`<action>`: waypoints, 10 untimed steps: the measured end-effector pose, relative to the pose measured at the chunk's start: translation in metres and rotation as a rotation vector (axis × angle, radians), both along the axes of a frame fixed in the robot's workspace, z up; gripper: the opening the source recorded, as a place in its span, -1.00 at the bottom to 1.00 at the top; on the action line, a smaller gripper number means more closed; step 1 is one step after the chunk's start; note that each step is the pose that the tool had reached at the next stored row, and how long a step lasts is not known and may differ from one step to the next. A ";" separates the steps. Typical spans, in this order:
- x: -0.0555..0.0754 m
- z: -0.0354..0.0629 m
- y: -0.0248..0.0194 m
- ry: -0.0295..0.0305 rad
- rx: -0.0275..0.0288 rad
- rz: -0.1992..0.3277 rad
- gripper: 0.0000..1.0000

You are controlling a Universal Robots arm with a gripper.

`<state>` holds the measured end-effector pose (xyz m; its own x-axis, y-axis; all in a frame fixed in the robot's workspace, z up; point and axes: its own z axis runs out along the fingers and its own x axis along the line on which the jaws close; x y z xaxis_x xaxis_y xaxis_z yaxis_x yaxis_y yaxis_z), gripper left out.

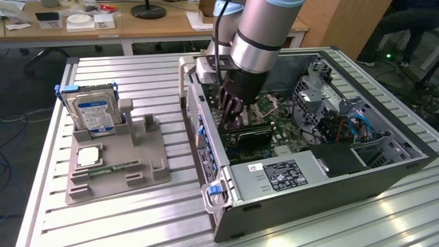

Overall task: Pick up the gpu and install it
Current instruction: 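Press down on the gpu until it lock into place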

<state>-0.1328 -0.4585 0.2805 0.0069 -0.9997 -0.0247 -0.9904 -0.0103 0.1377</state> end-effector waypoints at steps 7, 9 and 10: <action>0.014 -0.0008 0.0000 -0.0158 0.0000 0.005 -0.79; 0.018 -0.0011 0.0000 -0.0202 0.0000 0.007 -0.79; 0.020 -0.0013 0.0000 -0.0232 0.0000 0.008 -0.79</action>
<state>-0.1129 -0.4585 0.2791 0.0156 -0.9996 -0.0245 -0.9932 -0.0183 0.1147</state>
